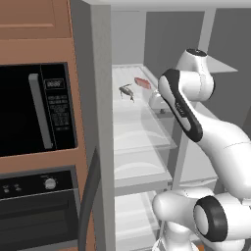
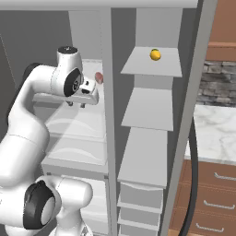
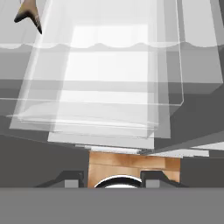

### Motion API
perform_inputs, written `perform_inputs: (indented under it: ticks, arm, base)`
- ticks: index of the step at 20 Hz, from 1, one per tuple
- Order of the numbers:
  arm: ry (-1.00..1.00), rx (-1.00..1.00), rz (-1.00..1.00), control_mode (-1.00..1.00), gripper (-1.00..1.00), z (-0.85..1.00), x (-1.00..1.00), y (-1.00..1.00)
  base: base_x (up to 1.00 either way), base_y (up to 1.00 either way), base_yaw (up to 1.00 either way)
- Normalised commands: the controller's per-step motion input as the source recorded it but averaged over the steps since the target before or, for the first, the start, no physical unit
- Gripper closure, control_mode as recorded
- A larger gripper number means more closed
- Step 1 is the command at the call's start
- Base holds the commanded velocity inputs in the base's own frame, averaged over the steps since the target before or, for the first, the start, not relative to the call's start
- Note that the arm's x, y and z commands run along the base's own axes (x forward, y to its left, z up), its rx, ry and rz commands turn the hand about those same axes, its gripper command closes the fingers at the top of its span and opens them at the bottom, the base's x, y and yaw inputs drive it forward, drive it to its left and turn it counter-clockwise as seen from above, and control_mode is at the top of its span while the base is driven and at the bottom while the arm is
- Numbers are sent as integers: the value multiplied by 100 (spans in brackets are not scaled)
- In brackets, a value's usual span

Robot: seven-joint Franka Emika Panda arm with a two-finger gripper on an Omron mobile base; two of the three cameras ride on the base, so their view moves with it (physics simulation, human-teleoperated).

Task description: There's a fish in the fridge that needs to be moved to the freezer for freezing. Pick up the fish from the fridge, place it on any shelf in the freezer, and close the fridge and freezer doors when done.

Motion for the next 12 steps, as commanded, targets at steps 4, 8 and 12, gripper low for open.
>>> perform_inputs:
  ticks: [4,8,12]
  arm:
    - [-1,0,1,-100,-100,0,-30,0]
    - [-5,0,9,-100,-100,2,-56,37]
    - [-11,-2,12,-100,-100,31,-41,40]
  base:
    - [0,0,0]
    - [0,0,0]
    - [0,0,0]
